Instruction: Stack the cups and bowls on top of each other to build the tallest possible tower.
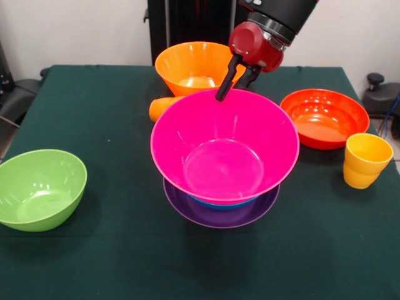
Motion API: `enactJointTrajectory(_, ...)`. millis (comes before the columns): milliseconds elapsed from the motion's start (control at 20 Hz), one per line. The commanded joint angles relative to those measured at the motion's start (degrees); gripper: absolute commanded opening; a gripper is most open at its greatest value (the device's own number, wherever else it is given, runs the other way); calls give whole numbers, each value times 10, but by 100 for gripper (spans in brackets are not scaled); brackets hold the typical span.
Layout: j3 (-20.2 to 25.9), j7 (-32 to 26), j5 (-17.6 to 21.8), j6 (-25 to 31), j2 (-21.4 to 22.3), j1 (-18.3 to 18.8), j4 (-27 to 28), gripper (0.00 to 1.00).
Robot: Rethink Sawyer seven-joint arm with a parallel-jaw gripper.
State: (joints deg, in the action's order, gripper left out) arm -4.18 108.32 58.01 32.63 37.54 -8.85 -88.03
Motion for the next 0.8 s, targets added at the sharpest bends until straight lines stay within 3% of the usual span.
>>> enactJointTrajectory(50, 25, 67, -22, -16, -13, -11, 19, 100)
enactJointTrajectory(800, 19, 44, -47, 22, -15, -18, 18, 100)
